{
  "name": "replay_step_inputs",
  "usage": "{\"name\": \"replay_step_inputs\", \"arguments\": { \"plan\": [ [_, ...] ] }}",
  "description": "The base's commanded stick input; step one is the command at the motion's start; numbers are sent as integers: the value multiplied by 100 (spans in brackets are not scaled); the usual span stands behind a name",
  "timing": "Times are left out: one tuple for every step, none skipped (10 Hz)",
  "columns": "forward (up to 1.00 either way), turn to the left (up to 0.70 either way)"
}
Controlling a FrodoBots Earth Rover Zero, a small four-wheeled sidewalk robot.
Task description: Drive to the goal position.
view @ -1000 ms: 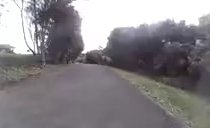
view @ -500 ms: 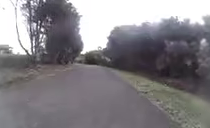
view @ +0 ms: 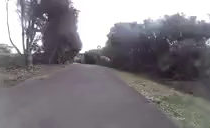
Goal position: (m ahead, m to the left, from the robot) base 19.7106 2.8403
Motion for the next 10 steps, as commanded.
{"name": "replay_step_inputs", "arguments": {
  "plan": [
    [100,0],
    [100,0],
    [100,0],
    [100,0],
    [100,0],
    [100,0],
    [100,6],
    [100,8],
    [100,7],
    [100,5]
  ]
}}
